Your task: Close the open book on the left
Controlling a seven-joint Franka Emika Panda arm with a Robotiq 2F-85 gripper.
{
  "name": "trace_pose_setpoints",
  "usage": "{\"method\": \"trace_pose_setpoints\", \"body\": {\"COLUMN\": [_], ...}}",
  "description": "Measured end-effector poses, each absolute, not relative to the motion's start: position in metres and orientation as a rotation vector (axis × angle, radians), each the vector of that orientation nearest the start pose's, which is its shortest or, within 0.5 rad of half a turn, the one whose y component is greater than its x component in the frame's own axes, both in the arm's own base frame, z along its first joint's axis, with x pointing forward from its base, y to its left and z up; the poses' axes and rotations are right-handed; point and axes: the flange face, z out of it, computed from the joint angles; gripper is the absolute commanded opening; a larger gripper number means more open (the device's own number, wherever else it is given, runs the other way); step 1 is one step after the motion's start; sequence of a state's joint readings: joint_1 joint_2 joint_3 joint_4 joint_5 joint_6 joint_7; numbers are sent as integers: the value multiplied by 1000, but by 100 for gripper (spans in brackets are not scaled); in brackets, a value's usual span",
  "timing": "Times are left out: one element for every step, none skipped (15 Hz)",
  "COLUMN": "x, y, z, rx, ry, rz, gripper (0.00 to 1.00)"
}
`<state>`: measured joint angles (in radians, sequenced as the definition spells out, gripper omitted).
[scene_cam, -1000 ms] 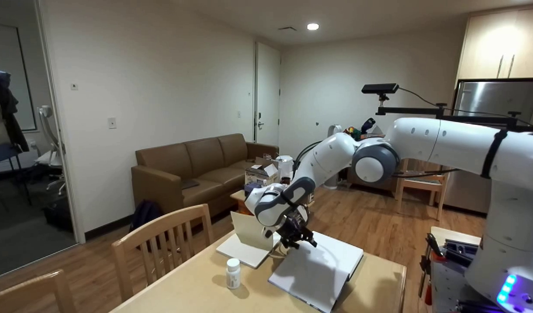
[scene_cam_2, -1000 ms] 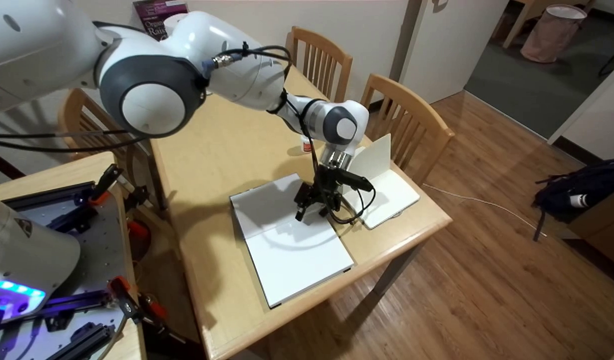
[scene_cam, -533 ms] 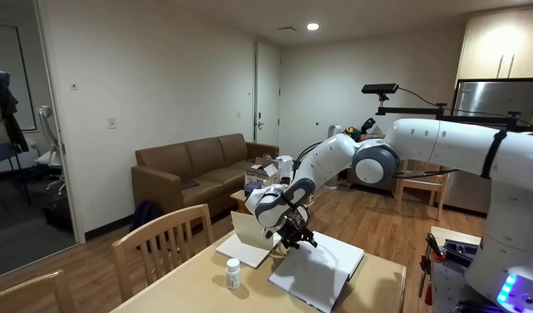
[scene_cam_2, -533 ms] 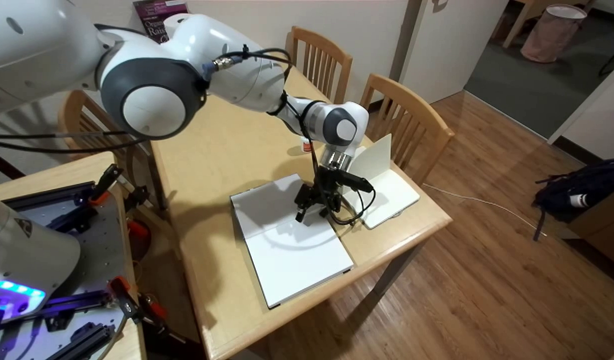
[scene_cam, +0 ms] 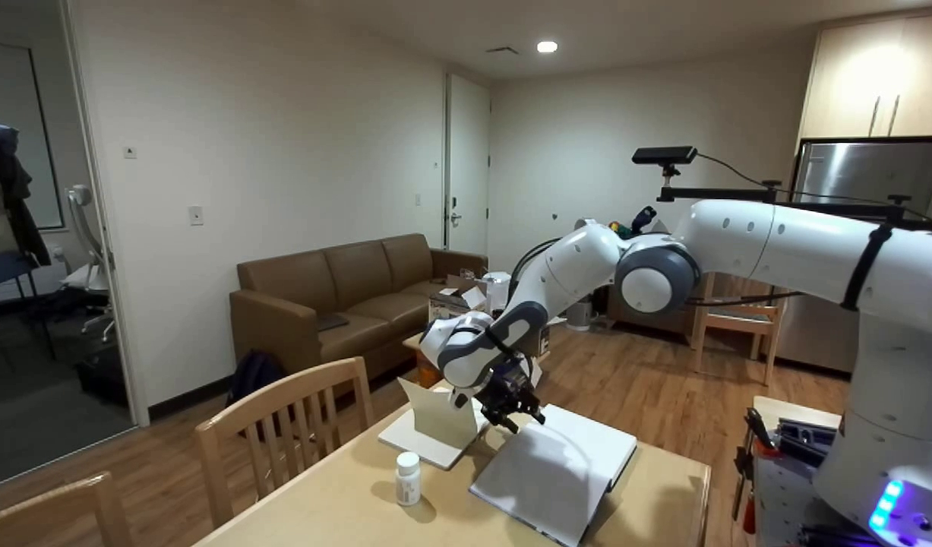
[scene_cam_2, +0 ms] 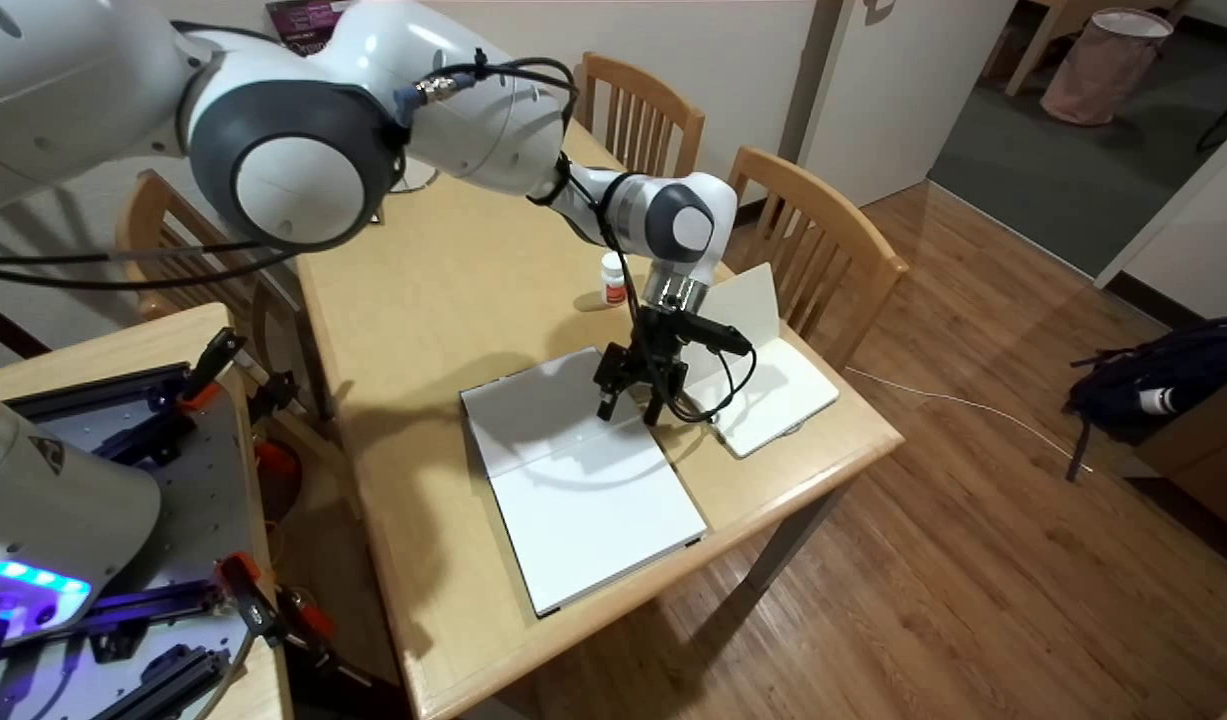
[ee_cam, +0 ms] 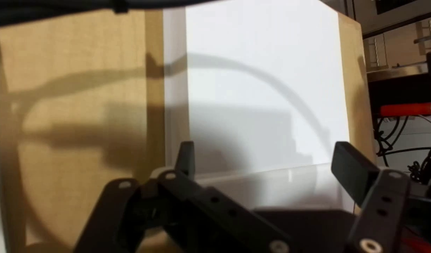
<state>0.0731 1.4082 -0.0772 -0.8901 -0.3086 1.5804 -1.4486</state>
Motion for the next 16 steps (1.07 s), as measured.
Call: {"method": "trace_pose_setpoints", "body": {"x": [671, 673, 675, 677, 677, 677, 676, 675, 672, 670, 669, 667, 666, 664, 663, 662], "y": [-15, -10, -6, -2, 1, 4, 7, 8, 10, 11, 13, 15, 17, 19, 21, 23], "z": [-20, -18, -18, -19, -21, -24, -28, -33, -37, -40, -42, -43, -45, -46, -48, -48], "rx": [2121, 2108, 2100, 2094, 2087, 2082, 2077, 2072, 2069, 2068, 2067, 2065, 2063, 2059, 2051, 2042], "ry": [2209, 2227, 2248, 2264, 2283, 2299, 2312, 2327, 2337, 2344, 2352, 2361, 2369, 2377, 2387, 2396], "rz": [-1258, -1246, -1231, -1219, -1209, -1202, -1200, -1201, -1207, -1212, -1216, -1218, -1221, -1225, -1230, -1235], "gripper": [100, 100, 100, 100, 100, 100, 100, 100, 100, 100, 100, 100, 100, 100, 100, 100]}}
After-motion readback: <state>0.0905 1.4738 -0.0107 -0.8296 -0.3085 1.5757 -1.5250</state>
